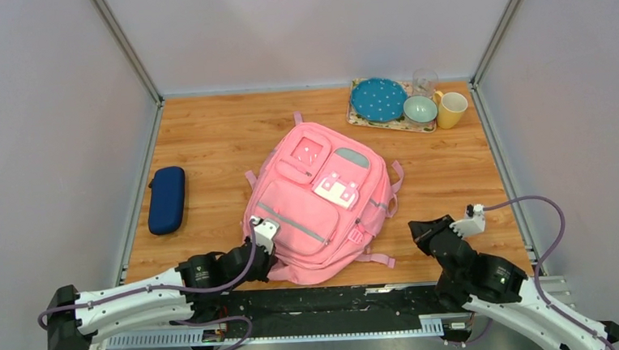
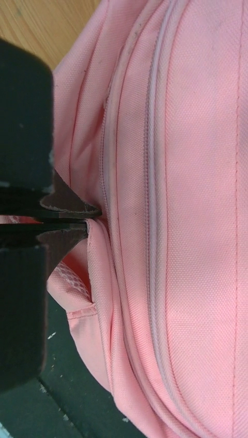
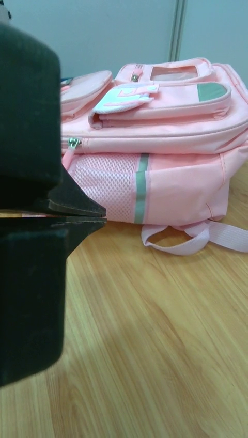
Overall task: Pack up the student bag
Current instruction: Zip the student bag at the center of the board.
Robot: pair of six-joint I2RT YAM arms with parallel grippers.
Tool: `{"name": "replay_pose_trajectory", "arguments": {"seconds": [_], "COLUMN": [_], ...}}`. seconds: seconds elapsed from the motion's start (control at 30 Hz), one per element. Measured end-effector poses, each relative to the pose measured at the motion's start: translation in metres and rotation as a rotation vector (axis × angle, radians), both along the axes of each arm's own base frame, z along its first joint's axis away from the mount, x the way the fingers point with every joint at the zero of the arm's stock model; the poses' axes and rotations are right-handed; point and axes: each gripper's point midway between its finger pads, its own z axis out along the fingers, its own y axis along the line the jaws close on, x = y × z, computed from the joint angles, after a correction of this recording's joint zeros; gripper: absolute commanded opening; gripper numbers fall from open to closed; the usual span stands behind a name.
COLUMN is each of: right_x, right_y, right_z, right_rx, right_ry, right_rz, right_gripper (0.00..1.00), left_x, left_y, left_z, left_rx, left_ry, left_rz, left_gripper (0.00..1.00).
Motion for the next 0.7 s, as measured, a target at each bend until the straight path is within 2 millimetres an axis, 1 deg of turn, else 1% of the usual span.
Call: {"name": "replay_pose_trajectory", "arguments": {"seconds": [0.03, 0.1, 0.13, 0.17, 0.27, 0.37, 0.5, 0.57, 0.67, 0.7], "right_x": [0.0, 0.0, 0.0, 0.0, 0.002, 0.004, 0.006, 0.006, 0.002, 0.001], "right_y": [-0.002, -0.004, -0.003, -0.003, 0.001, 0.005, 0.022, 0.037, 0.067, 0.074], "right_z": [-0.002, -0.006, -0.008, -0.009, -0.012, -0.022, -0.026, -0.024, -0.022, -0.022], "right_rx": [-0.012, -0.039, -0.058, -0.076, -0.125, -0.211, -0.292, -0.323, -0.35, -0.356], "right_ry": [-0.005, -0.009, -0.008, -0.006, 0.002, 0.037, 0.055, 0.059, 0.058, 0.057], "right_rz": [-0.001, 0.01, 0.017, 0.024, 0.042, 0.071, 0.17, 0.244, 0.412, 0.455], "right_gripper": [0.0, 0.06, 0.09, 0.17, 0.29, 0.38, 0.4, 0.38, 0.38, 0.38], "left_x": [0.003, 0.009, 0.013, 0.017, 0.026, 0.03, 0.03, 0.03, 0.03, 0.03], "left_y": [0.002, 0.007, 0.01, 0.013, 0.021, 0.025, 0.024, 0.023, 0.023, 0.023], "left_z": [0.001, 0.001, 0.001, 0.001, 0.0, -0.001, -0.002, -0.002, -0.002, -0.002], "left_rx": [0.011, 0.025, 0.029, 0.033, 0.039, 0.039, 0.04, 0.038, 0.034, 0.034], "left_ry": [-0.006, -0.014, -0.016, -0.016, -0.013, 0.001, 0.012, 0.015, 0.018, 0.019], "left_rz": [0.008, 0.031, 0.046, 0.065, 0.11, 0.129, 0.131, 0.129, 0.127, 0.127], "left_gripper": [0.0, 0.0, 0.0, 0.0, 0.0, 0.0, 0.0, 0.0, 0.0, 0.0]}}
